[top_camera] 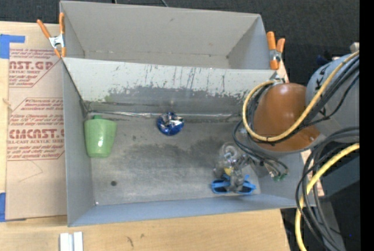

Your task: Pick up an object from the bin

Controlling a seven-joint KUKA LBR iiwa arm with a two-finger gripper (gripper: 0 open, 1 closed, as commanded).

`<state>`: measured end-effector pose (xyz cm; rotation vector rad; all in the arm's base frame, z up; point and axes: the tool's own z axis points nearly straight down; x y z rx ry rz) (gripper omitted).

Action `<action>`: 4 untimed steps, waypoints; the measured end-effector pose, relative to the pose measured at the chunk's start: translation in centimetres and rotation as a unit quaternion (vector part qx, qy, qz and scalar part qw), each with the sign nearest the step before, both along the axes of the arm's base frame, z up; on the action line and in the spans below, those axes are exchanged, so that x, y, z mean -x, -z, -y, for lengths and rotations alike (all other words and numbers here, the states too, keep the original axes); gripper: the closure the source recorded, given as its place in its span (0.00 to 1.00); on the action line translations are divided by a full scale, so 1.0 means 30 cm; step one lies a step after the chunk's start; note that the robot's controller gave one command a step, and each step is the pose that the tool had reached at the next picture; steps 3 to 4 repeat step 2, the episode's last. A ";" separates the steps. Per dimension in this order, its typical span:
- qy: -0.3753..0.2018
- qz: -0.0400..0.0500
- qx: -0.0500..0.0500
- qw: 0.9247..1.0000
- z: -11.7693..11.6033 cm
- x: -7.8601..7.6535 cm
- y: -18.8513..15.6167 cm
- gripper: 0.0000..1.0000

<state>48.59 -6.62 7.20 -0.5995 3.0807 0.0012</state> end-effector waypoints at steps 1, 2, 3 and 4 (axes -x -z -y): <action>0.000 0.003 0.001 1.000 -0.002 -0.007 -0.281 1.00; 0.000 0.001 0.001 1.000 -0.006 -0.010 -0.383 1.00; 0.000 0.001 0.001 1.000 -0.006 -0.010 -0.383 1.00; 0.000 0.001 0.001 1.000 -0.006 -0.010 -0.383 1.00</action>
Offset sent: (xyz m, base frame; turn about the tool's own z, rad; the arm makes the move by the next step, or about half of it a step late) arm 0.0001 0.0001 0.0808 0.0000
